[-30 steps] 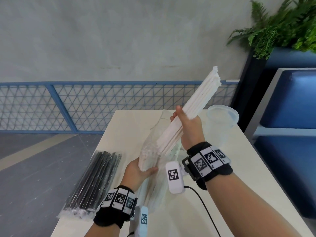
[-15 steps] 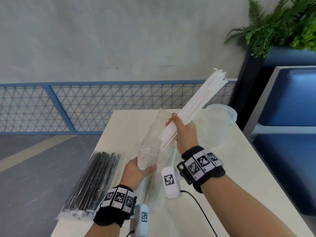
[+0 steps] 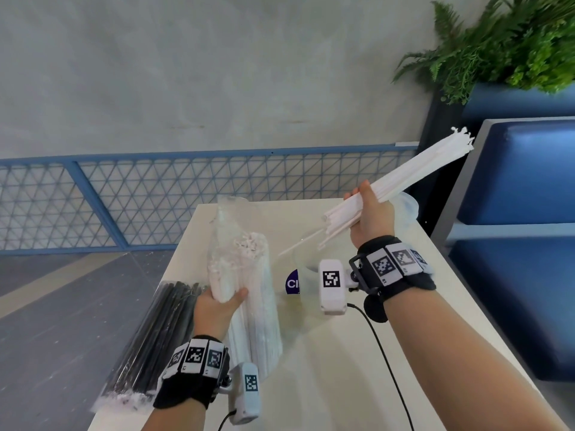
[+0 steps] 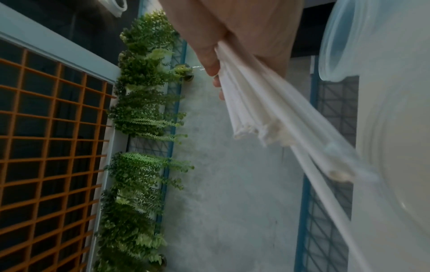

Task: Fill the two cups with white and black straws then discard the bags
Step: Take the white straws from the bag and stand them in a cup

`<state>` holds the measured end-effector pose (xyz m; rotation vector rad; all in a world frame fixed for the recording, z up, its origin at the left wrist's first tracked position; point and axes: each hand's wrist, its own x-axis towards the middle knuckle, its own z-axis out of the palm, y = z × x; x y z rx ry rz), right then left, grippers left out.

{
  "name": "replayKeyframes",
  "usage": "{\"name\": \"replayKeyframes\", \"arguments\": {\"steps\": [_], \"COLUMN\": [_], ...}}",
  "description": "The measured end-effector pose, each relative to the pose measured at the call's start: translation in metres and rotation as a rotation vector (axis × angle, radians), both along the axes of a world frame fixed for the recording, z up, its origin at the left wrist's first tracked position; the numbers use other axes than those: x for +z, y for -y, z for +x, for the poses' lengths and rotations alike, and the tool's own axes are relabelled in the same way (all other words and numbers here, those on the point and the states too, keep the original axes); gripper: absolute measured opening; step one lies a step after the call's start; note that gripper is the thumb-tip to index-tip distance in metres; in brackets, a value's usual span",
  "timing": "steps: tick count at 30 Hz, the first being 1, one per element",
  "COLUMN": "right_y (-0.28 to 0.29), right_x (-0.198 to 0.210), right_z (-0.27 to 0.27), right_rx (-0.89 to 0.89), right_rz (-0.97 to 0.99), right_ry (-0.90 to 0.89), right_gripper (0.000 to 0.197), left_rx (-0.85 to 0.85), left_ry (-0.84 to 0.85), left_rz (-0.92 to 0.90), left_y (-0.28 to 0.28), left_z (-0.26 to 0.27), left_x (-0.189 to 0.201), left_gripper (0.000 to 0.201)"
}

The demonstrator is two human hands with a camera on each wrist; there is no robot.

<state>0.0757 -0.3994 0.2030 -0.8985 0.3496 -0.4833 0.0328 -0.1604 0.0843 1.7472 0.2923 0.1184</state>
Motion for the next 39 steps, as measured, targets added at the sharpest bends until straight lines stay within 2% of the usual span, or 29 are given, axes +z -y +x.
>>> {"name": "replayKeyframes", "arguments": {"steps": [6, 10, 15, 20, 23, 25, 27, 28, 30, 33, 36, 39], "right_y": [0.008, -0.002, -0.011, -0.015, -0.018, -0.024, -0.035, -0.042, -0.055, -0.066, -0.070, -0.073], "right_x": [-0.008, -0.028, -0.062, -0.073, -0.067, -0.054, -0.042, -0.037, -0.032, -0.034, -0.037, -0.040], "right_z": [0.011, 0.016, 0.013, 0.015, 0.011, 0.003, -0.006, -0.011, -0.018, -0.022, -0.025, -0.025], "right_rx": [-0.131, -0.100, -0.005, 0.021, -0.011, -0.113, -0.153, -0.111, 0.039, 0.259, 0.479, 0.531], "right_rz": [-0.413, -0.638, -0.776, -0.844, -0.850, -1.019, -1.179, -1.221, -1.268, -1.352, -1.345, -1.284], "right_ry": [-0.047, -0.067, -0.170, -0.233, -0.100, 0.030, 0.201, 0.247, 0.212, -0.020, -0.217, -0.286], "right_gripper": [0.019, 0.016, 0.026, 0.028, 0.032, 0.038, 0.032, 0.027, 0.028, 0.046, 0.058, 0.065], "left_rx": [-0.031, -0.068, -0.098, -0.094, -0.102, -0.105, -0.107, -0.108, -0.112, -0.109, -0.129, -0.182], "left_ry": [0.034, 0.029, 0.027, 0.018, 0.034, 0.045, 0.057, 0.067, 0.090, 0.108, 0.106, 0.081], "left_rz": [0.016, 0.005, -0.037, -0.060, -0.062, -0.067, -0.075, -0.075, -0.065, -0.083, -0.089, -0.082], "left_y": [0.010, 0.015, 0.017, 0.015, 0.015, 0.015, 0.014, 0.014, 0.013, 0.011, 0.009, 0.009], "left_z": [0.001, 0.001, 0.000, 0.000, 0.000, -0.002, -0.004, -0.004, -0.005, -0.006, -0.009, -0.012], "left_x": [0.003, -0.002, -0.001, -0.003, -0.004, -0.003, -0.001, -0.001, -0.001, -0.001, -0.006, -0.009], "left_gripper": [0.017, 0.016, 0.023, 0.020, 0.021, 0.021, 0.022, 0.022, 0.025, 0.026, 0.028, 0.036]}}
